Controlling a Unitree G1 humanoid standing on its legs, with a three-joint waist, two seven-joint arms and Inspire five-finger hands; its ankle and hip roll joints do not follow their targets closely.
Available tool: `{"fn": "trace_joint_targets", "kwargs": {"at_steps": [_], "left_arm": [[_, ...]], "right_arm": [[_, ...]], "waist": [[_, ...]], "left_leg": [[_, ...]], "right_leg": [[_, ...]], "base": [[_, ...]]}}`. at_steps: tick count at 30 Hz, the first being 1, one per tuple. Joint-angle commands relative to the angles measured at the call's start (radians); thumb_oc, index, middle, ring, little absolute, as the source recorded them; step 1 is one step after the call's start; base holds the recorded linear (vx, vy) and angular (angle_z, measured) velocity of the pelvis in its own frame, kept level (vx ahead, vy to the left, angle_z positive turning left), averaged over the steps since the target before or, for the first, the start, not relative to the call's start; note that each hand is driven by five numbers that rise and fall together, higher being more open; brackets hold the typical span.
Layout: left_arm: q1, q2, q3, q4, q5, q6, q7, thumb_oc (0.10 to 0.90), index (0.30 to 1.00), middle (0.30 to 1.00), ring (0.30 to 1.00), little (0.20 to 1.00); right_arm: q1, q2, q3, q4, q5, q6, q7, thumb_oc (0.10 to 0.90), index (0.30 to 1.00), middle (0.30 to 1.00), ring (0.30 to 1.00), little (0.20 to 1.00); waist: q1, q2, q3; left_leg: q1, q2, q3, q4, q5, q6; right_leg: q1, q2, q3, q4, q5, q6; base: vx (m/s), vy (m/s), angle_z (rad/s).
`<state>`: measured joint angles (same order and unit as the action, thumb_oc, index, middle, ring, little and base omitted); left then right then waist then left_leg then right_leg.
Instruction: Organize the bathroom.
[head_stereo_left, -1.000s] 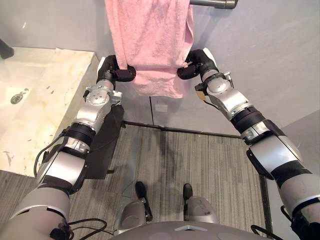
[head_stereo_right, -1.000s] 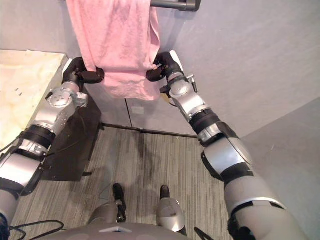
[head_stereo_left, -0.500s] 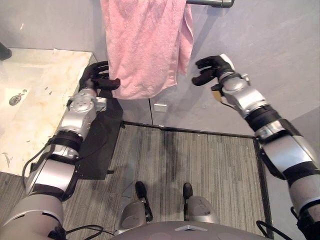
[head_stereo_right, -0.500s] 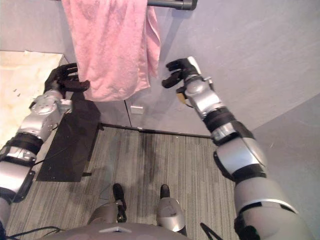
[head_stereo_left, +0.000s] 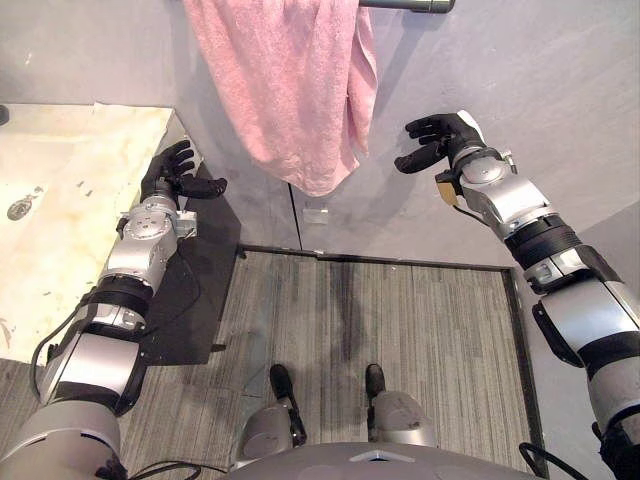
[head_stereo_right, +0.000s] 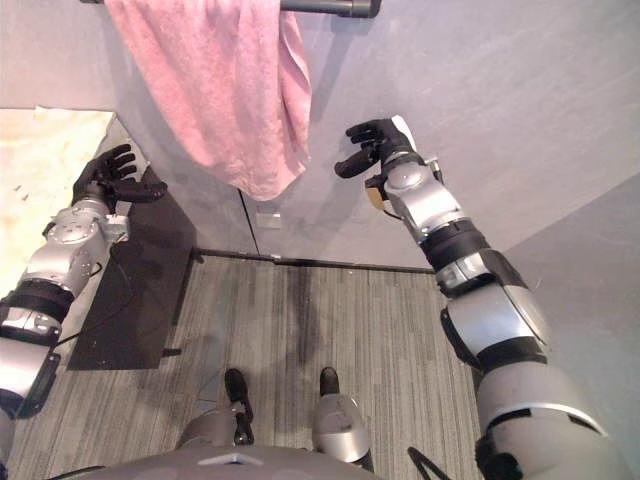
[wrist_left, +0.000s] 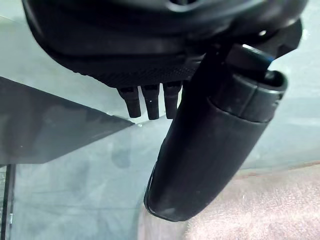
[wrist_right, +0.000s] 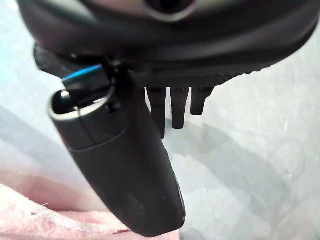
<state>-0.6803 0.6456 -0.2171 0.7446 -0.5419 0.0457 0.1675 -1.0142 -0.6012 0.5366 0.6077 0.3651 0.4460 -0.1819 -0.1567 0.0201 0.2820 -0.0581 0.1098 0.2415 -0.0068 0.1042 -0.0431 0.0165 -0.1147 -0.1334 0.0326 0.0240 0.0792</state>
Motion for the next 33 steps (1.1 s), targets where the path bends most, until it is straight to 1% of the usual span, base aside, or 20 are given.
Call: {"fn": "trace_joint_targets", "kwargs": {"at_steps": [1,2,5,6,10,11,12,14,15,16,18,20,21,22,25,27,29,30,31,33], "left_arm": [[0.016,0.079,0.071,-0.017,0.019,-0.04,-0.054,0.8,0.9,0.9,0.9,0.9],[0.042,0.07,0.066,-0.02,0.012,-0.014,-0.12,0.8,0.9,0.9,0.9,0.9],[0.07,0.061,0.062,-0.028,0.003,0.015,-0.149,0.8,0.9,0.9,0.9,0.9],[0.106,0.044,0.061,-0.032,0.006,0.024,-0.191,0.8,0.9,0.9,0.9,0.9],[0.213,0.001,0.069,-0.074,0.018,0.034,-0.227,0.8,0.9,0.9,0.9,0.9],[0.255,-0.02,0.073,-0.083,0.036,0.017,-0.229,0.8,0.9,0.9,0.9,0.9],[0.317,-0.057,0.081,-0.103,0.03,-0.004,-0.178,0.8,0.9,0.9,0.9,0.9],[0.352,-0.081,0.09,-0.101,0.054,-0.029,-0.164,0.8,0.9,0.9,0.9,0.9],[0.399,-0.113,0.106,-0.1,0.016,-0.042,-0.154,0.8,0.9,0.9,0.9,0.9],[0.445,-0.152,0.119,-0.078,0.039,-0.052,-0.131,0.8,0.9,0.9,0.9,0.9],[0.47,-0.167,0.13,-0.063,0.02,-0.037,-0.141,0.8,0.9,0.9,0.9,0.9],[0.525,-0.208,0.141,-0.029,-0.004,-0.046,-0.164,0.8,0.9,0.9,0.9,0.9],[0.565,-0.232,0.151,-0.003,-0.044,-0.049,-0.172,0.8,0.9,0.9,0.9,0.9],[0.58,-0.253,0.161,0.034,-0.037,-0.014,-0.173,0.8,0.9,0.9,0.9,0.9],[0.596,-0.275,0.162,0.124,-0.051,-0.011,-0.203,0.8,0.9,0.9,0.9,0.9],[0.603,-0.292,0.167,0.204,-0.065,0.032,-0.224,0.8,0.9,0.9,0.9,0.9],[0.618,-0.305,0.162,0.265,-0.043,0.014,-0.243,0.8,0.9,0.9,0.9,0.9],[0.618,-0.305,0.162,0.265,-0.043,0.014,-0.243,0.8,0.9,0.9,0.9,0.9],[0.635,-0.322,0.167,0.33,-0.044,0.0,-0.261,0.8,0.9,0.9,0.9,0.9],[0.64,-0.329,0.173,0.363,-0.041,0.003,-0.255,0.8,0.9,0.9,0.9,0.9]], "right_arm": [[-0.059,-0.043,-0.039,-0.04,-0.08,-0.024,0.007,0.8,0.9,0.9,0.9,0.9],[-0.039,-0.043,-0.028,-0.047,-0.113,0.008,0.045,0.8,0.9,0.9,0.9,0.9],[-0.009,-0.041,-0.025,-0.056,-0.153,0.024,0.06,0.8,0.9,0.9,0.9,0.9],[0.03,-0.044,-0.023,-0.066,-0.186,0.038,0.079,0.8,0.9,0.9,0.9,0.9],[0.149,-0.038,-0.041,-0.095,-0.265,0.068,0.127,0.8,0.9,0.9,0.9,0.9],[0.198,-0.026,-0.049,-0.095,-0.292,0.061,0.127,0.8,0.9,0.9,0.9,0.9],[0.274,-0.01,-0.062,-0.092,-0.329,0.052,0.145,0.8,0.9,0.9,0.9,0.9],[0.322,0.001,-0.064,-0.088,-0.343,0.049,0.148,0.8,0.9,0.9,0.9,0.9],[0.397,0.012,-0.079,-0.066,-0.351,0.025,0.14,0.8,0.9,0.9,0.9,0.9],[0.473,0.031,-0.089,-0.037,-0.386,-0.009,0.16,0.8,0.9,0.9,0.9,0.9],[0.515,0.04,-0.089,-0.013,-0.396,-0.013,0.168,0.8,0.9,0.9,0.9,0.9],[0.598,0.061,-0.087,0.032,-0.433,-0.05,0.183,0.8,0.9,0.9,0.9,0.9],[0.655,0.079,-0.089,0.081,-0.485,-0.085,0.195,0.8,0.9,0.9,0.9,0.9],[0.679,0.095,-0.078,0.134,-0.547,-0.113,0.212,0.8,0.9,0.9,0.9,0.9],[0.704,0.124,-0.049,0.245,-0.588,-0.162,0.199,0.8,0.9,0.9,0.9,0.9],[0.71,0.143,-0.032,0.336,-0.695,-0.203,0.233,0.8,0.9,0.9,0.9,0.9],[0.717,0.16,-0.021,0.398,-0.731,-0.239,0.221,0.8,0.9,0.9,0.9,0.9],[0.717,0.16,-0.021,0.398,-0.731,-0.239,0.221,0.8,0.9,0.9,0.9,0.9],[0.719,0.175,0.001,0.451,-0.781,-0.26,0.217,0.8,0.9,0.9,0.9,0.9],[0.721,0.182,0.01,0.476,-0.802,-0.262,0.213,0.8,0.9,0.9,0.9,0.9]], "waist": [[0.023,0.01,-0.099],[0.025,0.009,-0.099],[0.025,0.008,-0.099],[0.023,0.008,-0.101],[0.02,0.008,-0.103],[0.02,0.008,-0.103],[0.019,0.009,-0.102],[0.021,0.009,-0.102],[0.023,0.008,-0.102],[0.026,0.007,-0.101],[0.032,0.008,-0.104],[0.042,0.007,-0.099],[0.053,0.008,-0.099],[0.06,0.007,-0.092],[0.081,0.002,-0.08],[0.099,0.0,-0.061],[0.114,-0.004,-0.057],[0.114,-0.004,-0.057],[0.133,-0.008,-0.051],[0.144,-0.009,-0.044]], "left_leg": [[0.071,0.139,0.083,0.104,-0.109,-0.101],[0.072,0.137,0.084,0.101,-0.109,-0.098],[0.074,0.135,0.086,0.1,-0.109,-0.095],[0.076,0.133,0.088,0.099,-0.111,-0.092],[0.084,0.129,0.091,0.099,-0.118,-0.085],[0.085,0.128,0.092,0.101,-0.121,-0.083],[0.089,0.125,0.088,0.105,-0.127,-0.08],[0.09,0.123,0.087,0.106,-0.129,-0.077],[0.091,0.12,0.082,0.112,-0.134,-0.074],[0.095,0.118,0.075,0.12,-0.141,-0.071],[0.091,0.117,0.074,0.125,-0.14,-0.07],[0.09,0.115,0.062,0.138,-0.146,-0.067],[0.085,0.114,0.053,0.147,-0.148,-0.065],[0.083,0.115,0.046,0.161,-0.151,-0.063],[0.066,0.116,0.021,0.186,-0.145,-0.069],[0.058,0.121,0.002,0.204,-0.119,-0.077],[0.048,0.121,-0.012,0.207,-0.105,-0.079],[0.048,0.121,-0.012,0.207,-0.105,-0.079],[0.037,0.127,-0.022,0.201,-0.08,-0.087],[0.032,0.138,-0.02,0.183,-0.056,-0.094]], "right_leg": [[-0.102,-0.041,0.051,0.066,-0.067,0.066],[-0.102,-0.041,0.052,0.062,-0.065,0.067],[-0.102,-0.04,0.053,0.059,-0.063,0.067],[-0.102,-0.038,0.055,0.056,-0.061,0.067],[-0.097,-0.034,0.062,0.049,-0.059,0.066],[-0.095,-0.032,0.065,0.047,-0.059,0.064],[-0.089,-0.029,0.067,0.044,-0.06,0.063],[-0.088,-0.027,0.068,0.043,-0.061,0.062],[-0.084,-0.025,0.069,0.044,-0.064,0.059],[-0.078,-0.023,0.065,0.049,-0.071,0.058],[-0.078,-0.02,0.065,0.049,-0.071,0.054],[-0.072,-0.017,0.055,0.058,-0.08,0.049],[-0.072,-0.011,0.049,0.066,-0.087,0.043],[-0.068,-0.007,0.039,0.08,-0.098,0.037],[-0.065,-0.001,0.019,0.081,-0.098,0.025],[-0.05,0.009,-0.013,0.081,-0.105,0.012],[-0.044,0.015,-0.028,0.076,-0.106,0.004],[-0.044,0.015,-0.028,0.076,-0.106,0.004],[-0.035,0.028,-0.059,0.071,-0.11,-0.004],[-0.026,0.039,-0.087,0.063,-0.114,-0.009]], "base": [[-0.05,0.007,-0.01],[-0.04,0.003,0.0],[-0.01,0.0,0.0],[-0.03,-0.005,-0.03],[-0.02,-0.004,-0.02],[0.0,0.0,0.0],[0.0,0.0,0.0],[0.0,0.0,0.0],[0.0,0.0,0.0],[0.0,0.0,0.0],[-0.01,-0.016,0.01],[-0.05,-0.052,0.03],[-0.08,-0.077,0.03],[-0.08,-0.074,0.06],[-0.1,-0.091,0.07],[-0.08,-0.097,0.2],[-0.06,-0.082,0.34],[-0.09,-0.118,0.42],[-0.09,-0.118,0.48],[-0.12,-0.146,0.73]]}}
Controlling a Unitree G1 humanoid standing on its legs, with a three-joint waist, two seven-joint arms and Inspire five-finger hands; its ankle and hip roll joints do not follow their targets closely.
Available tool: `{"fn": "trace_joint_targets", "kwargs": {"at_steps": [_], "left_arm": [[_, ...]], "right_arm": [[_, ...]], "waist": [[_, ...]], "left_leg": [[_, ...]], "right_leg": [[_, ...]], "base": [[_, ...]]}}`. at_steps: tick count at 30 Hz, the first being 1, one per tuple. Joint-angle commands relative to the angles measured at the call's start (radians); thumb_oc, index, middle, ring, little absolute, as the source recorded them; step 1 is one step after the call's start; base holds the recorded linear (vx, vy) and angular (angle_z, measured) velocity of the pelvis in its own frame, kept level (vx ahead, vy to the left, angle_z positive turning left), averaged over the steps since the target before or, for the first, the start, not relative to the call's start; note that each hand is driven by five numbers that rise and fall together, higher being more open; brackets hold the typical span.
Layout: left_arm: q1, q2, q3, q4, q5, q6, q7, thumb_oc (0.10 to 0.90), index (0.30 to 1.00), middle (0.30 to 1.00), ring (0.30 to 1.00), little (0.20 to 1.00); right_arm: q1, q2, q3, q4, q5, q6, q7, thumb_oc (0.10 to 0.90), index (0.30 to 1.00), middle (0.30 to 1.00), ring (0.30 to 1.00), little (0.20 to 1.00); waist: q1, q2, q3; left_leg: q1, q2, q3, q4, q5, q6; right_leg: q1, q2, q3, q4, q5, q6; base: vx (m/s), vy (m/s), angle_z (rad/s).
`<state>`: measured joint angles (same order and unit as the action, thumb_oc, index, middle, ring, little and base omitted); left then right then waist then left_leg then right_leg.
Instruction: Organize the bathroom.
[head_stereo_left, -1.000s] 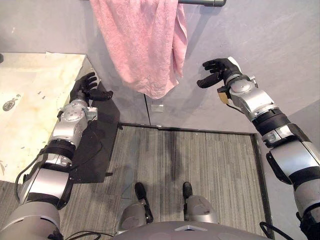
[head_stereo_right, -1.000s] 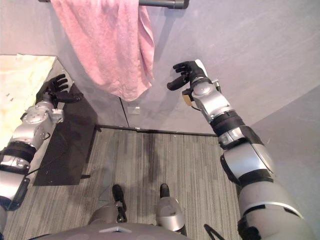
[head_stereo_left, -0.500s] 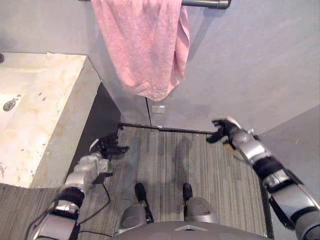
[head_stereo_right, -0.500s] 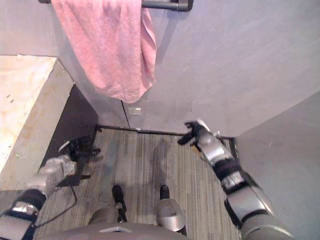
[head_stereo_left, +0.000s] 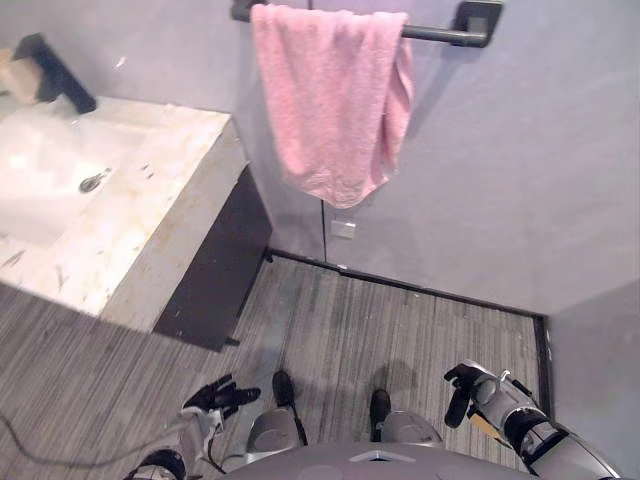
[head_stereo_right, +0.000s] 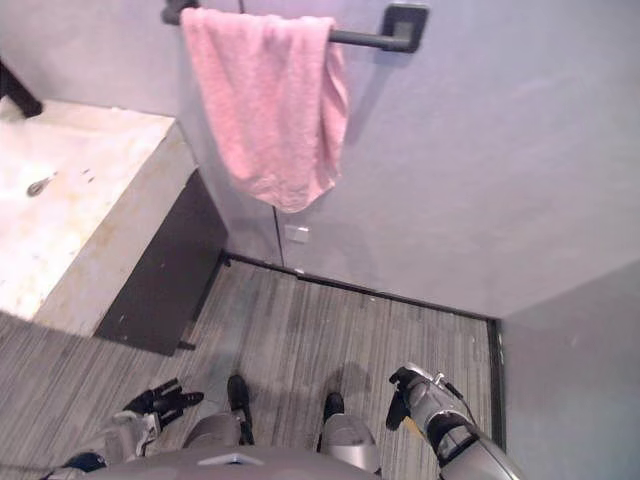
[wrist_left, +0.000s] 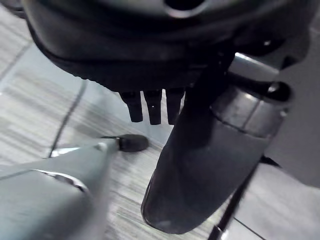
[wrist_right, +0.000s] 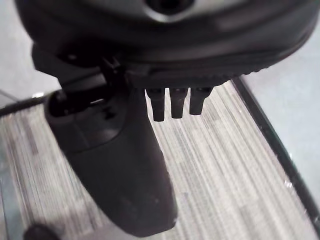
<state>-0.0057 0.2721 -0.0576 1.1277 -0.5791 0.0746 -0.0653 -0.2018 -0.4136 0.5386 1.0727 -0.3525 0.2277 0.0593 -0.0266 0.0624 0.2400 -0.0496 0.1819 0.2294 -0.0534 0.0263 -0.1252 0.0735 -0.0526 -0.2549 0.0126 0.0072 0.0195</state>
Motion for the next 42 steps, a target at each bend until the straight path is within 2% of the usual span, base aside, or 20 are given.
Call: {"fn": "trace_joint_targets", "kwargs": {"at_steps": [1,3,5,7,9,12,16,17,19,22,24,25,26,27,28,30,35,36,37,42], "left_arm": [[-0.034,0.041,0.02,-0.002,-0.006,-0.027,-0.032,0.8,0.9,0.9,0.9,0.9],[-0.04,0.04,0.019,0.008,0.006,-0.024,-0.036,0.8,0.9,0.9,0.9,0.9],[-0.047,0.034,0.019,0.01,0.016,-0.022,-0.032,0.8,0.9,0.9,0.9,0.9],[-0.051,0.031,0.018,0.015,0.036,-0.026,-0.032,0.8,0.9,0.9,0.9,0.9],[-0.066,0.035,0.013,0.012,0.048,-0.028,-0.034,0.8,0.9,0.9,0.9,0.9],[-0.092,0.045,0.01,0.001,0.062,-0.025,-0.035,0.8,0.9,0.9,0.9,0.9],[-0.115,0.054,0.004,-0.014,0.07,-0.016,-0.031,0.8,0.9,0.9,0.9,0.9],[-0.124,0.057,0.002,-0.023,0.068,-0.012,-0.028,0.8,0.9,0.9,0.9,0.9],[-0.141,0.063,-0.015,-0.04,0.059,-0.01,-0.027,0.8,0.9,0.9,0.9,0.9],[-0.144,0.078,-0.029,-0.07,0.048,-0.003,-0.029,0.8,0.9,0.9,0.9,0.9],[-0.136,0.082,-0.037,-0.083,0.056,-0.004,-0.029,0.8,0.9,0.9,0.9,0.9],[-0.131,0.087,-0.044,-0.094,0.06,0.001,-0.024,0.8,0.9,0.9,0.9,0.9],[-0.125,0.095,-0.049,-0.104,0.063,0.007,-0.023,0.8,0.9,0.9,0.9,0.9],[-0.124,0.102,-0.058,-0.103,0.068,0.006,-0.027,0.8,0.9,0.9,0.9,0.9],[-0.138,0.119,-0.078,-0.101,0.038,0.03,-0.025,0.8,0.9,0.9,0.9,0.9],[-0.154,0.113,-0.079,-0.074,0.029,0.018,-0.023,0.8,0.9,0.9,0.9,0.9],[-0.185,0.082,-0.074,-0.013,0.016,-0.047,-0.029,0.8,0.9,0.9,0.9,0.9],[-0.2,0.065,-0.076,-0.001,0.042,-0.061,-0.044,0.8,0.9,0.9,0.9,0.9],[-0.202,0.064,-0.074,0.001,0.043,-0.062,-0.046,0.8,0.9,0.9,0.9,0.9],[-0.217,0.027,-0.08,0.034,0.043,-0.101,-0.041,0.8,0.9,0.9,0.9,0.9]], "right_arm": [[-0.085,0.001,-0.007,0.022,-0.047,-0.035,-0.05,0.8,0.9,0.9,0.9,0.9],[-0.081,-0.001,-0.02,0.024,-0.022,-0.022,-0.066,0.8,0.9,0.9,0.9,0.9],[-0.075,-0.001,-0.039,0.026,-0.004,-0.025,-0.086,0.8,0.9,0.9,0.9,0.9],[-0.065,-0.005,-0.056,0.02,-0.002,-0.03,-0.1,0.8,0.9,0.9,0.9,0.9],[-0.039,-0.011,-0.072,0.012,0.019,-0.045,-0.123,0.8,0.9,0.9,0.9,0.9],[-0.002,-0.025,-0.096,-0.002,0.03,-0.07,-0.135,0.8,0.9,0.9,0.9,0.9],[0.026,-0.039,-0.114,-0.016,0.03,-0.092,-0.138,0.8,0.9,0.9,0.9,0.9],[0.034,-0.041,-0.124,-0.017,0.027,-0.102,-0.145,0.8,0.9,0.9,0.9,0.9],[0.029,-0.043,-0.126,-0.021,0.05,-0.103,-0.158,0.8,0.9,0.9,0.9,0.9],[0.024,-0.048,-0.133,-0.038,0.038,-0.11,-0.157,0.8,0.9,0.9,0.9,0.9],[0.026,-0.048,-0.132,-0.052,0.025,-0.114,-0.151,0.8,0.9,0.9,0.9,0.9],[0.034,-0.05,-0.135,-0.071,-0.004,-0.115,-0.139,0.8,0.9,0.9,0.9,0.9],[0.049,-0.05,-0.138,-0.088,-0.018,-0.113,-0.135,0.8,0.9,0.9,0.9,0.9],[0.065,-0.051,-0.144,-0.102,-0.005,-0.102,-0.137,0.8,0.9,0.9,0.9,0.9],[0.074,-0.051,-0.15,-0.103,0.007,-0.095,-0.151,0.8,0.9,0.9,0.9,0.9],[0.064,-0.049,-0.144,-0.088,0.005,-0.099,-0.165,0.8,0.9,0.9,0.9,0.9],[0.061,-0.058,-0.143,-0.07,0.026,-0.115,-0.203,0.8,0.9,0.9,0.9,0.9],[0.072,-0.063,-0.157,-0.054,0.041,-0.121,-0.221,0.8,0.9,0.9,0.9,0.9],[0.071,-0.063,-0.156,-0.052,0.042,-0.122,-0.223,0.8,0.9,0.9,0.9,0.9],[0.057,-0.069,-0.155,-0.016,0.065,-0.153,-0.248,0.8,0.9,0.9,0.9,0.9]], "waist": [[0.021,-0.049,0.008],[0.018,-0.056,0.021],[0.007,-0.068,0.035],[-0.006,-0.078,0.047],[-0.024,-0.088,0.059],[-0.051,-0.094,0.057],[-0.075,-0.088,0.051],[-0.09,-0.082,0.051],[-0.104,-0.069,0.062],[-0.112,-0.056,0.091],[-0.111,-0.056,0.103],[-0.12,-0.048,0.116],[-0.132,-0.045,0.126],[-0.147,-0.026,0.13],[-0.176,-0.004,0.127],[-0.173,-0.004,0.12],[-0.203,-0.002,0.123],[-0.227,0.006,0.116],[-0.229,0.003,0.115],[-0.232,-0.019,0.095]], "left_leg": [[0.003,0.078,0.006,0.214,0.065,-0.027],[-0.02,0.082,0.046,0.255,0.055,-0.026],[-0.017,0.071,0.098,0.313,0.001,-0.01],[-0.017,0.064,0.119,0.422,-0.044,-0.014],[-0.024,0.052,0.119,0.529,-0.06,-0.011],[0.004,0.017,0.109,0.575,-0.101,0.003],[0.035,-0.023,0.111,0.53,-0.16,0.025],[0.069,-0.049,0.128,0.457,-0.21,0.05],[0.092,-0.081,0.139,0.367,-0.244,0.072],[0.099,-0.126,0.151,0.267,-0.24,0.1],[0.092,-0.137,0.143,0.251,-0.238,0.112],[0.088,-0.143,0.125,0.227,-0.227,0.126],[0.075,-0.147,0.107,0.199,-0.184,0.139],[0.06,-0.141,0.07,0.177,-0.158,0.143],[0.025,-0.151,0.006,0.159,-0.107,0.144],[0.003,-0.169,0.007,0.162,-0.098,0.142],[-0.023,-0.171,0.003,0.224,-0.118,0.144],[-0.013,-0.149,0.021,0.244,-0.134,0.13],[-0.026,-0.145,0.028,0.248,-0.117,0.131],[-0.036,-0.063,-0.059,0.292,-0.107,0.093]], "right_leg": [[-0.07,-0.012,0.008,0.065,-0.093,0.051],[-0.061,-0.013,-0.023,0.055,-0.092,0.042],[-0.064,-0.027,-0.058,0.061,-0.087,0.035],[-0.06,-0.03,-0.069,0.063,-0.094,0.032],[-0.063,-0.021,-0.071,0.052,-0.081,0.023],[-0.072,-0.009,-0.064,0.033,-0.059,0.026],[-0.103,-0.012,-0.065,0.029,-0.033,0.046],[-0.135,-0.025,-0.066,0.038,-0.015,0.065],[-0.191,-0.039,-0.07,0.056,0.013,0.094],[-0.272,-0.076,-0.066,0.047,0.088,0.154],[-0.296,-0.09,-0.039,0.049,0.105,0.17],[-0.315,-0.095,0.031,0.086,0.091,0.177],[-0.33,-0.085,0.115,0.149,0.069,0.162],[-0.338,-0.049,0.188,0.234,0.018,0.149],[-0.312,0.0,0.244,0.242,-0.029,0.126],[-0.29,0.004,0.242,0.177,-0.008,0.118],[-0.281,0.025,0.25,0.201,-0.034,0.094],[-0.263,0.021,0.254,0.2,-0.058,0.089],[-0.271,0.023,0.253,0.195,-0.04,0.082],[-0.256,-0.008,0.288,0.193,-0.053,0.074]], "base": [[-0.1,-0.114,0.85],[-0.09,-0.102,0.79],[-0.11,-0.055,0.79],[-0.13,-0.039,1.17],[-0.16,-0.028,0.97],[-0.1,0.017,0.61],[-0.14,0.105,0.57],[-0.24,0.221,0.22],[-0.3,0.247,0.12],[-0.26,0.192,0.04],[-0.17,0.109,-0.01],[-0.26,0.087,0.01],[-0.25,0.057,0.15],[-0.28,0.023,0.66],[-0.18,0.031,1.12],[-0.12,0.023,1.49],[-0.08,0.051,0.6],[-0.05,0.105,0.47],[-0.05,0.18,0.65],[-0.04,0.196,0.71]]}}
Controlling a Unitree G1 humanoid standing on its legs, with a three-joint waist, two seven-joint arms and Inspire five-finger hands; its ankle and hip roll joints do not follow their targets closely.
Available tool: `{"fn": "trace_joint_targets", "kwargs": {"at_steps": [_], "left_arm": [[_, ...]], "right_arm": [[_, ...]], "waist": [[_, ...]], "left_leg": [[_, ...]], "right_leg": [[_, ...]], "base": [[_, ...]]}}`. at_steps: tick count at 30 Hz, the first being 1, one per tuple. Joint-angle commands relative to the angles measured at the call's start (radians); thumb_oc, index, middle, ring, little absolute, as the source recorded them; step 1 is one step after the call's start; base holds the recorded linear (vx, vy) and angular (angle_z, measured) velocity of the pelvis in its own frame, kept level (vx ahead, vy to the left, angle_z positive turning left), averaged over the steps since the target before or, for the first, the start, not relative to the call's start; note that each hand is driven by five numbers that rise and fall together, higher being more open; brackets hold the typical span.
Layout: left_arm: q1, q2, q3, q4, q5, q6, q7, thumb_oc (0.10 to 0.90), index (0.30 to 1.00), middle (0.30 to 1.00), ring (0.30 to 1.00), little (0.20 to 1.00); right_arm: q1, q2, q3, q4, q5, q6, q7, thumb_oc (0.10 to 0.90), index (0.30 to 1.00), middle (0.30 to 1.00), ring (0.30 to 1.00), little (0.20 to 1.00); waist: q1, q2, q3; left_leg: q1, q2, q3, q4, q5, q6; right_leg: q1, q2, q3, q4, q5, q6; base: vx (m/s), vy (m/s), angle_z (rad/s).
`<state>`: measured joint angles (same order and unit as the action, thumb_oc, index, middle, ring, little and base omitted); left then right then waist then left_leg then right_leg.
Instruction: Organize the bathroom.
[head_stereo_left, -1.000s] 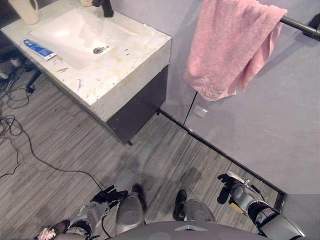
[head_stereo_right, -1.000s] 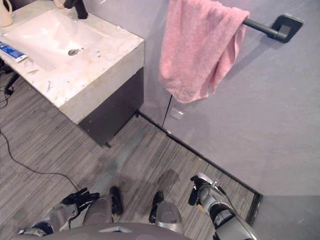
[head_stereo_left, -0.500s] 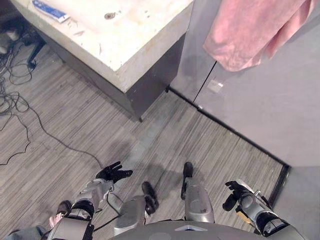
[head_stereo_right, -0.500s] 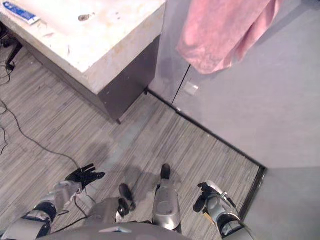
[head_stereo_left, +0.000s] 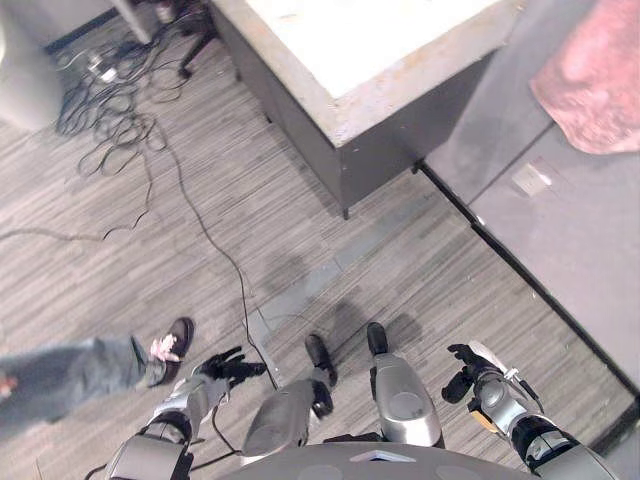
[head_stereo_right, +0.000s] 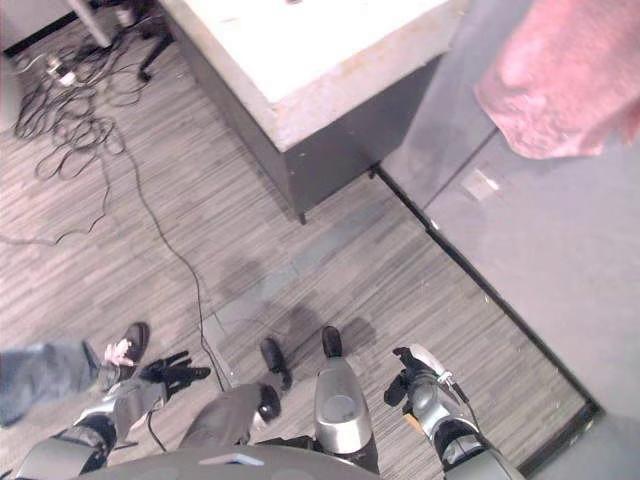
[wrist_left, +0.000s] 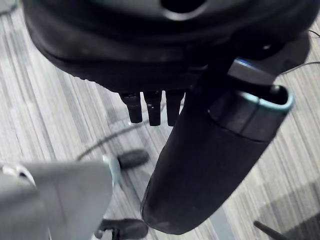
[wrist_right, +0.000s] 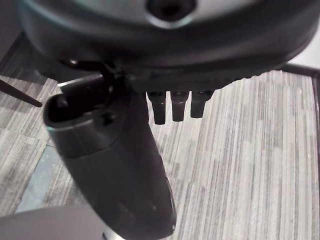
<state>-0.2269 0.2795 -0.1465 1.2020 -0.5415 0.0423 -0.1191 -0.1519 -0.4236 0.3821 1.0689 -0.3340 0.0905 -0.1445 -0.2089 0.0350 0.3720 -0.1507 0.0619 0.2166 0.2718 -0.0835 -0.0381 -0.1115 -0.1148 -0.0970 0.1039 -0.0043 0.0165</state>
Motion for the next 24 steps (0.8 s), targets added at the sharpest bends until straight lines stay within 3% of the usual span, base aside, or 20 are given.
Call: {"fn": "trace_joint_targets", "kwargs": {"at_steps": [1,2,3,6,8,9,11,12,16,20,23,24], "left_arm": [[0.004,0.018,0.007,-0.039,0.003,-0.072,0.014,0.8,0.9,0.9,0.9,0.9],[0.003,0.016,-0.006,-0.044,-0.026,-0.076,0.022,0.8,0.9,0.9,0.9,0.9],[-0.008,-0.002,0.002,-0.038,-0.009,-0.089,0.029,0.8,0.9,0.9,0.9,0.9],[-0.015,-0.019,-0.016,-0.041,-0.022,-0.085,0.052,0.8,0.9,0.9,0.9,0.9],[-0.001,-0.01,-0.026,-0.042,-0.011,-0.09,0.044,0.8,0.9,0.9,0.9,0.9],[0.024,0.007,-0.023,-0.046,-0.029,-0.076,0.042,0.8,0.9,0.9,0.9,0.9],[0.044,0.023,-0.012,-0.047,-0.01,-0.07,0.031,0.8,0.9,0.9,0.9,0.9],[0.068,0.043,0.001,-0.048,-0.002,-0.064,0.039,0.8,0.9,0.9,0.9,0.9],[0.108,0.074,0.014,-0.09,-0.016,-0.057,0.055,0.8,0.9,0.9,0.9,0.9],[0.102,0.07,0.033,-0.117,-0.016,-0.06,0.046,0.8,0.9,0.9,0.9,0.9],[0.095,0.05,0.029,-0.122,0.017,-0.072,0.032,0.8,0.9,0.9,0.9,0.9],[0.092,0.042,0.026,-0.122,0.026,-0.085,0.024,0.8,0.9,0.9,0.9,0.9]], "right_arm": [[0.005,-0.06,0.002,-0.014,0.05,-0.016,-0.044,0.8,0.9,0.9,0.9,0.9],[-0.006,-0.061,0.006,-0.011,0.052,-0.023,-0.056,0.8,0.9,0.9,0.9,0.9],[-0.018,-0.067,0.003,-0.018,0.06,-0.031,-0.063,0.8,0.9,0.9,0.9,0.9],[-0.036,-0.077,-0.008,-0.028,0.035,-0.041,-0.059,0.8,0.9,0.9,0.9,0.9],[-0.057,-0.092,-0.018,-0.05,0.04,-0.04,-0.047,0.8,0.9,0.9,0.9,0.9],[-0.074,-0.097,-0.025,-0.069,0.006,-0.032,-0.026,0.8,0.9,0.9,0.9,0.9],[-0.083,-0.096,-0.022,-0.074,0.009,-0.037,-0.015,0.8,0.9,0.9,0.9,0.9],[-0.097,-0.092,-0.019,-0.084,-0.026,-0.037,0.013,0.8,0.9,0.9,0.9,0.9],[-0.096,-0.089,-0.003,-0.086,-0.032,-0.037,0.024,0.8,0.9,0.9,0.9,0.9],[-0.084,-0.084,-0.011,-0.053,-0.015,-0.061,0.003,0.8,0.9,0.9,0.9,0.9],[-0.063,-0.081,-0.033,-0.032,0.014,-0.062,-0.019,0.8,0.9,0.9,0.9,0.9],[-0.051,-0.081,-0.043,-0.028,0.031,-0.054,-0.033,0.8,0.9,0.9,0.9,0.9]], "waist": [[-0.048,0.009,-0.039],[-0.047,0.004,-0.033],[-0.055,0.012,-0.027],[-0.064,0.035,-0.013],[-0.055,0.046,0.003],[-0.029,0.046,0.01],[-0.007,0.042,0.018],[0.01,0.031,0.022],[0.011,0.019,0.027],[0.0,0.036,0.02],[-0.023,0.057,-0.006],[-0.029,0.062,-0.016]], "left_leg": [[0.062,0.063,-0.05,-0.037,0.009,0.003],[0.053,0.086,-0.073,0.002,0.019,-0.008],[0.065,0.085,-0.04,-0.008,-0.019,0.001],[0.055,0.067,-0.003,-0.014,-0.043,0.017],[0.031,0.037,0.013,0.015,-0.075,0.029],[0.036,0.021,0.036,0.01,-0.09,0.041],[0.046,0.023,0.058,0.005,-0.107,0.044],[0.064,0.024,0.103,-0.015,-0.105,0.051],[0.103,-0.012,0.146,-0.058,-0.116,0.066],[0.098,-0.029,0.137,-0.074,-0.097,0.068],[0.094,-0.031,0.114,-0.015,-0.11,0.056],[0.066,-0.003,0.066,0.167,-0.007,0.001]], "right_leg": [[-0.076,0.053,0.135,0.103,-0.041,0.078],[-0.089,0.041,0.16,0.112,-0.042,0.082],[-0.113,0.016,0.167,0.135,-0.047,0.093],[-0.152,-0.01,0.183,0.168,-0.045,0.115],[-0.173,-0.043,0.203,0.158,-0.007,0.137],[-0.187,-0.094,0.18,0.13,0.053,0.163],[-0.206,-0.119,0.14,0.135,0.072,0.167],[-0.222,-0.101,0.068,0.149,0.061,0.172],[-0.228,-0.021,-0.043,0.129,0.036,0.171],[-0.196,0.011,-0.027,0.102,0.015,0.144],[-0.172,0.032,0.015,0.122,-0.021,0.109],[-0.164,0.061,0.034,0.151,-0.046,0.069]], "base": [[-0.07,0.343,0.15],[-0.1,0.429,0.03],[-0.11,0.536,-0.06],[-0.06,0.409,-0.03],[-0.01,0.375,0.36],[0.03,0.377,0.13],[0.04,0.214,-0.2],[0.05,0.106,-0.46],[0.16,0.117,-0.92],[0.11,0.002,0.19],[0.17,-0.018,0.0],[0.16,-0.079,-0.03]]}}
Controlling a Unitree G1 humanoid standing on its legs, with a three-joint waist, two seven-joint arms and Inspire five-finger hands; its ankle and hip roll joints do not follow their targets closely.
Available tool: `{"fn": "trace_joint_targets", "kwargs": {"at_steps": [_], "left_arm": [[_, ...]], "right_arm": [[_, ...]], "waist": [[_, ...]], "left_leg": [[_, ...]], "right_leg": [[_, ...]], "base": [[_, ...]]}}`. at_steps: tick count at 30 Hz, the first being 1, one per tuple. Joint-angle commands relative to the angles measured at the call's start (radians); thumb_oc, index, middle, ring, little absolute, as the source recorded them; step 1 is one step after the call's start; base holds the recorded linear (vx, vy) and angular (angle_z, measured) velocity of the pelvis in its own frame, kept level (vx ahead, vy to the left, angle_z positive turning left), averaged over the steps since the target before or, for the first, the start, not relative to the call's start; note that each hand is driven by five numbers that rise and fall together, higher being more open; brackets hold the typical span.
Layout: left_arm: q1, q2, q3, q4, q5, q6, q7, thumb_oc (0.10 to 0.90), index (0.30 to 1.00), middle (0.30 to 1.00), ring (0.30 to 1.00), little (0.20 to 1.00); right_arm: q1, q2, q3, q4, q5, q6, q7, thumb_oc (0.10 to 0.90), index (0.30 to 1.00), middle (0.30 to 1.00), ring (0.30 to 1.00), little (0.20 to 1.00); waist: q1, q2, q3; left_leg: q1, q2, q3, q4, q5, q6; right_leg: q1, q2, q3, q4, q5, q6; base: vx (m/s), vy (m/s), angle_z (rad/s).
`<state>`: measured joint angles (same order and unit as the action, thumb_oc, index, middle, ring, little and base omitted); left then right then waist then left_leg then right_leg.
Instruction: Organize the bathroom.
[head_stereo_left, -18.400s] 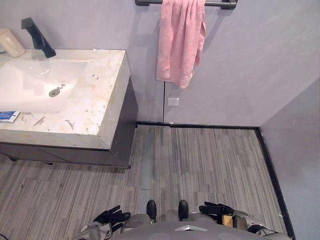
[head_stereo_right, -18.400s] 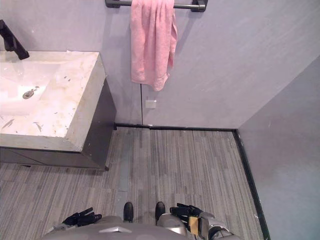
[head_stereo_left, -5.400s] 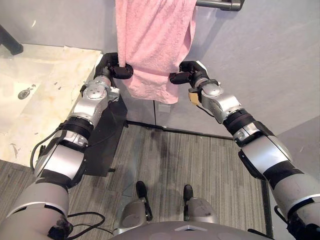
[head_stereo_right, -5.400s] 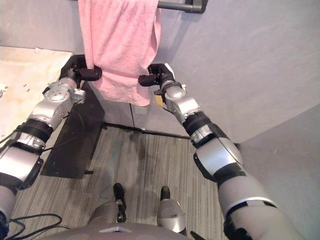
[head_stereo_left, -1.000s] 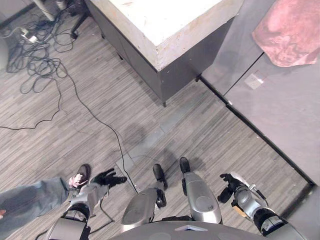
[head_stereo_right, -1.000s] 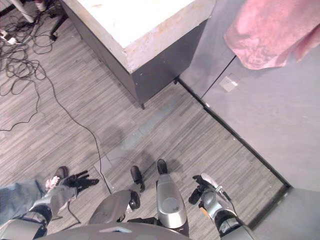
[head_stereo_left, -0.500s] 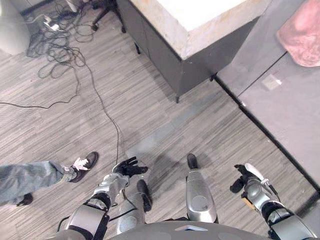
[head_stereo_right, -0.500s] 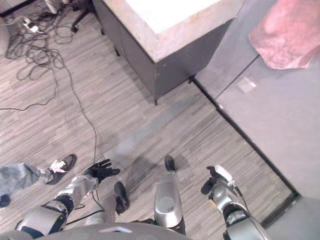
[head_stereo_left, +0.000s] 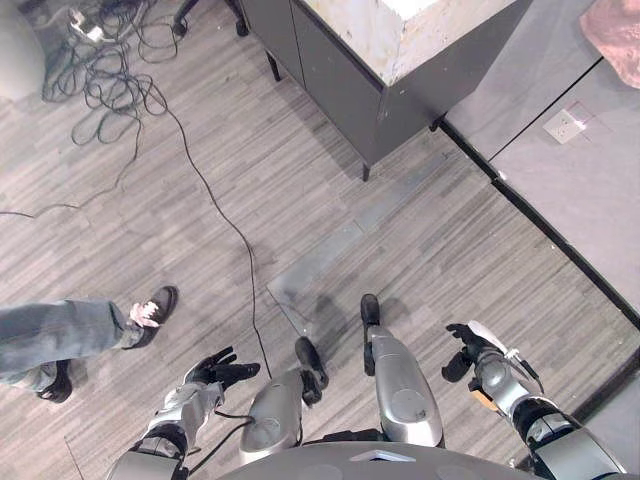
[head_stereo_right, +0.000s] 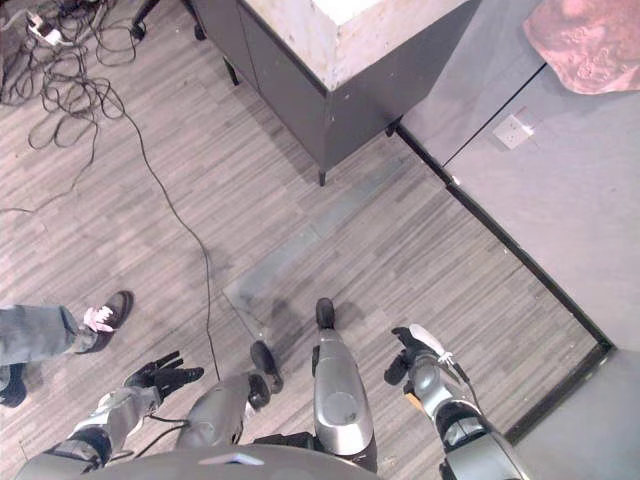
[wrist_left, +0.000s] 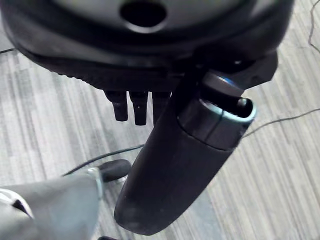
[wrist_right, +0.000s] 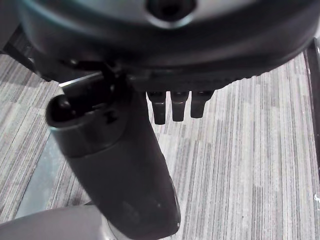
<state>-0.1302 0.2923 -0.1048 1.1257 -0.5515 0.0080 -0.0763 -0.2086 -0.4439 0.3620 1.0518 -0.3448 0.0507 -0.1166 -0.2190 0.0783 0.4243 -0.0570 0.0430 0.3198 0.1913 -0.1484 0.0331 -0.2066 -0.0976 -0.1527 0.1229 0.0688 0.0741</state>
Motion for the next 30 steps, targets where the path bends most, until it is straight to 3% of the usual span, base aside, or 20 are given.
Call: {"fn": "trace_joint_targets", "kwargs": {"at_steps": [1,2,3,6,7,8,9,10,13,15,16,17,18,19,21,22,23,24,26,30], "left_arm": [[-0.006,0.028,-0.016,-0.046,0.036,-0.056,-0.02,0.8,0.9,0.9,0.9,0.9],[-0.009,0.026,-0.02,-0.046,0.028,-0.064,-0.018,0.8,0.9,0.9,0.9,0.9],[-0.011,0.024,-0.02,-0.049,0.021,-0.067,-0.004,0.8,0.9,0.9,0.9,0.9],[-0.012,0.024,-0.02,-0.051,0.015,-0.07,0.007,0.8,0.9,0.9,0.9,0.9],[-0.01,0.024,-0.021,-0.058,0.011,-0.071,0.026,0.8,0.9,0.9,0.9,0.9],[-0.021,0.031,-0.017,-0.062,-0.015,-0.069,0.045,0.8,0.9,0.9,0.9,0.9],[-0.021,0.031,-0.017,-0.062,-0.015,-0.069,0.045,0.8,0.9,0.9,0.9,0.9],[-0.047,0.046,-0.033,-0.071,-0.066,-0.064,0.074,0.8,0.9,0.9,0.9,0.9],[-0.074,0.04,-0.039,-0.061,-0.073,-0.06,0.123,0.8,0.9,0.9,0.9,0.9],[-0.053,0.032,-0.025,-0.016,-0.017,-0.089,0.137,0.8,0.9,0.9,0.9,0.9],[-0.053,0.032,-0.025,-0.016,-0.017,-0.089,0.137,0.8,0.9,0.9,0.9,0.9],[-0.028,0.04,-0.008,-0.012,-0.02,-0.093,0.144,0.8,0.9,0.9,0.9,0.9],[-0.028,0.04,-0.008,-0.012,-0.02,-0.093,0.144,0.8,0.9,0.9,0.9,0.9],[0.006,0.048,0.03,-0.028,-0.035,-0.086,0.157,0.8,0.9,0.9,0.9,0.9],[0.03,0.065,0.048,-0.044,-0.023,-0.083,0.161,0.8,0.9,0.9,0.9,0.9],[0.051,0.075,0.067,-0.059,-0.013,-0.069,0.17,0.8,0.9,0.9,0.9,0.9],[0.051,0.075,0.067,-0.059,-0.013,-0.069,0.17,0.8,0.9,0.9,0.9,0.9],[0.064,0.081,0.071,-0.075,-0.001,-0.064,0.175,0.8,0.9,0.9,0.9,0.9],[0.065,0.083,0.066,-0.084,-0.014,-0.06,0.186,0.8,0.9,0.9,0.9,0.9],[0.064,0.061,0.08,-0.077,0.003,-0.071,0.151,0.8,0.9,0.9,0.9,0.9]], "right_arm": [[0.01,-0.061,-0.025,-0.011,0.048,-0.012,-0.066,0.8,0.9,0.9,0.9,0.9],[0.016,-0.06,-0.027,-0.011,0.059,-0.013,-0.077,0.8,0.9,0.9,0.9,0.9],[0.023,-0.062,-0.038,-0.006,0.074,-0.023,-0.083,0.8,0.9,0.9,0.9,0.9],[0.024,-0.063,-0.043,-0.001,0.096,-0.025,-0.089,0.8,0.9,0.9,0.9,0.9],[0.026,-0.064,-0.047,0.002,0.136,-0.026,-0.096,0.8,0.9,0.9,0.9,0.9],[0.029,-0.06,-0.056,0.001,0.165,-0.028,-0.111,0.8,0.9,0.9,0.9,0.9],[0.029,-0.06,-0.056,0.001,0.165,-0.028,-0.111,0.8,0.9,0.9,0.9,0.9],[0.023,-0.053,-0.058,-0.005,0.208,-0.023,-0.138,0.8,0.9,0.9,0.9,0.9],[0.013,-0.041,-0.053,-0.012,0.275,-0.014,-0.169,0.8,0.9,0.9,0.9,0.9],[0.032,-0.034,-0.092,-0.038,0.289,-0.016,-0.148,0.8,0.9,0.9,0.9,0.9],[0.032,-0.034,-0.092,-0.038,0.289,-0.016,-0.148,0.8,0.9,0.9,0.9,0.9],[0.048,-0.028,-0.105,-0.062,0.232,-0.016,-0.128,0.8,0.9,0.9,0.9,0.9],[0.048,-0.028,-0.105,-0.062,0.232,-0.016,-0.128,0.8,0.9,0.9,0.9,0.9],[0.053,-0.029,-0.096,-0.102,0.188,0.001,-0.088,0.8,0.9,0.9,0.9,0.9],[0.061,-0.032,-0.089,-0.121,0.208,0.025,-0.069,0.8,0.9,0.9,0.9,0.9],[0.07,-0.03,-0.083,-0.121,0.216,0.026,-0.059,0.8,0.9,0.9,0.9,0.9],[0.07,-0.03,-0.083,-0.121,0.216,0.026,-0.059,0.8,0.9,0.9,0.9,0.9],[0.073,-0.021,-0.077,-0.109,0.236,0.029,-0.068,0.8,0.9,0.9,0.9,0.9],[0.072,-0.011,-0.076,-0.077,0.229,0.015,-0.072,0.8,0.9,0.9,0.9,0.9],[0.068,-0.012,-0.076,-0.022,0.224,0.01,-0.091,0.8,0.9,0.9,0.9,0.9]], "waist": [[-0.02,0.016,-0.07],[-0.019,0.009,-0.067],[-0.011,-0.016,-0.055],[-0.005,-0.025,-0.048],[0.006,-0.037,-0.043],[0.009,-0.048,-0.048],[0.009,-0.048,-0.048],[0.015,-0.035,-0.044],[0.027,-0.041,-0.039],[0.034,-0.042,-0.052],[0.034,-0.042,-0.052],[0.049,-0.043,-0.059],[0.049,-0.043,-0.059],[0.074,-0.042,-0.067],[0.082,-0.042,-0.073],[0.097,-0.044,-0.088],[0.097,-0.044,-0.088],[0.103,-0.046,-0.098],[0.106,-0.05,-0.107],[0.112,-0.038,-0.119]], "left_leg": [[-0.048,0.03,-0.055,0.331,0.105,-0.092],[-0.093,0.051,-0.078,0.446,0.167,-0.116],[-0.191,0.064,-0.114,0.613,0.157,-0.093],[-0.237,0.07,-0.129,0.653,0.131,-0.076],[-0.268,0.073,-0.146,0.623,0.1,-0.053],[-0.212,0.071,-0.16,0.396,0.094,-0.018],[-0.212,0.071,-0.16,0.396,0.094,-0.018],[-0.166,0.074,-0.252,0.13,0.138,-0.046],[-0.176,0.062,-0.316,0.155,0.126,-0.063],[-0.133,0.043,-0.215,0.158,0.013,-0.038],[-0.133,0.043,-0.215,0.158,0.013,-0.038],[-0.113,0.044,-0.149,0.159,-0.013,-0.032],[-0.113,0.044,-0.149,0.159,-0.013,-0.032],[-0.081,0.06,-0.053,0.146,-0.034,-0.026],[-0.035,0.06,0.003,0.114,-0.051,-0.031],[-0.008,0.058,0.048,0.072,-0.035,-0.035],[-0.008,0.058,0.048,0.072,-0.035,-0.035],[0.01,0.041,0.071,0.041,-0.025,-0.041],[0.016,0.022,0.08,0.038,-0.034,-0.045],[-0.02,0.007,0.016,0.18,0.027,-0.09]], "right_leg": [[-0.063,0.053,0.093,0.138,-0.125,-0.004],[-0.052,0.067,0.094,0.145,-0.132,-0.026],[-0.015,0.068,0.104,0.158,-0.144,-0.049],[0.003,0.07,0.109,0.169,-0.152,-0.056],[0.023,0.067,0.12,0.19,-0.168,-0.057],[0.017,0.059,0.165,0.208,-0.162,-0.04],[0.017,0.059,0.165,0.208,-0.162,-0.04],[0.003,0.06,0.217,0.218,-0.169,0.001],[-0.005,0.026,0.263,0.216,-0.172,0.026],[-0.028,-0.075,0.255,0.177,-0.113,0.075],[-0.028,-0.075,0.255,0.177,-0.113,0.075],[-0.038,-0.112,0.174,0.176,-0.098,0.078],[-0.038,-0.112,0.174,0.176,-0.098,0.078],[-0.062,-0.135,0.072,0.21,-0.101,0.084],[-0.044,-0.108,0.004,0.215,-0.149,0.091],[-0.016,-0.074,-0.094,0.191,-0.172,0.071],[-0.016,-0.074,-0.094,0.191,-0.172,0.071],[-0.005,-0.022,-0.167,0.162,-0.186,0.049],[-0.004,-0.017,-0.219,0.11,-0.159,0.037],[0.026,0.024,-0.153,0.073,-0.156,-0.001]], "base": [[0.15,-0.112,-0.06],[0.16,-0.078,0.15],[0.19,-0.02,0.19],[0.11,0.047,-0.2],[0.25,0.39,-1.33],[0.25,0.39,-1.33],[0.29,0.7,-0.93],[0.14,0.399,-0.41],[0.25,0.586,-1.39],[0.3,0.635,-1.39],[0.26,0.543,-1.53],[0.1,0.233,-1.05],[0.16,0.422,-1.88],[0.19,0.271,-1.75],[0.2,0.192,-2.21],[0.08,0.03,-1.74],[0.14,0.033,-2.23],[0.06,0.004,-0.5],[0.11,0.016,-0.68],[0.09,0.008,-0.13]]}}
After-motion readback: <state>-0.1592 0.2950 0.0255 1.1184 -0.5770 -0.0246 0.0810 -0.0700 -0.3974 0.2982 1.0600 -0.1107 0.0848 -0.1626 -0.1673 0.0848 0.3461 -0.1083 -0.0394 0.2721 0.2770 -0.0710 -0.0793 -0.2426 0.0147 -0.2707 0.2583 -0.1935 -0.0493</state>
